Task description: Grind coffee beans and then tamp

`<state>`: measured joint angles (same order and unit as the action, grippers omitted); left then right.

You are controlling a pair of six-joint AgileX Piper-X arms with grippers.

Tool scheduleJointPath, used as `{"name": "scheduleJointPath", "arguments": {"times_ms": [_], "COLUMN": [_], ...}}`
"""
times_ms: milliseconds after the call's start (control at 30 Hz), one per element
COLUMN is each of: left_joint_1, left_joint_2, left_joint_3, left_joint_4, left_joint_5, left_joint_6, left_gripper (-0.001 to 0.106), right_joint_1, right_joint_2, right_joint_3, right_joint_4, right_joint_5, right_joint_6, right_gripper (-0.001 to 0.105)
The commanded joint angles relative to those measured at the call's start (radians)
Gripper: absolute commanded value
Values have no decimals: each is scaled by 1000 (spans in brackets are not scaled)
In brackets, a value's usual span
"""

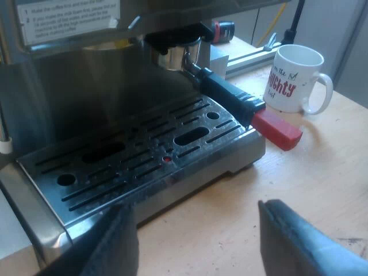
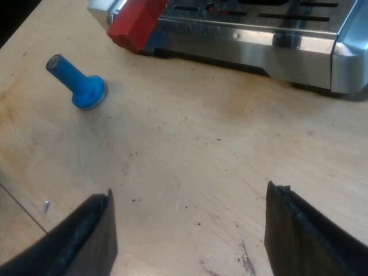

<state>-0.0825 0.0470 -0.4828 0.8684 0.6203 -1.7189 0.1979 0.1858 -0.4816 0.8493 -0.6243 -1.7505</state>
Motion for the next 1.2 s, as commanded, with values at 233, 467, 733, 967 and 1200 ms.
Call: {"name": "scheduleJointPath", "arguments": {"times_ms": [233, 467, 733, 967, 1200], "left_joint_1": [-2, -2, -16, -109, -199], "left_joint_2": [0, 0, 7, 121, 224], "left_joint_3": [-1, -21, -99, -147, -155], "left_joint_4": [-15, -37, -34, -13, -13], "left_joint_5": [14, 9, -54, -54, -64], "left_joint_6": [-12, -57, -89, -78, -25], "left_gripper": [53, 72, 72, 72, 72], "right_joint_1": [6, 6, 22, 212, 468], "right_joint_2": [-1, -1, 66, 206, 270], "right_joint_3": [-5, -42, -189, -290, -308], "right_joint_4": [-9, -7, 75, 130, 72], "right_joint_5": [-5, 69, 96, 101, 356], "right_joint_6": [-2, -10, -35, -35, -20], "right_gripper": [58, 58, 58, 58, 58]}}
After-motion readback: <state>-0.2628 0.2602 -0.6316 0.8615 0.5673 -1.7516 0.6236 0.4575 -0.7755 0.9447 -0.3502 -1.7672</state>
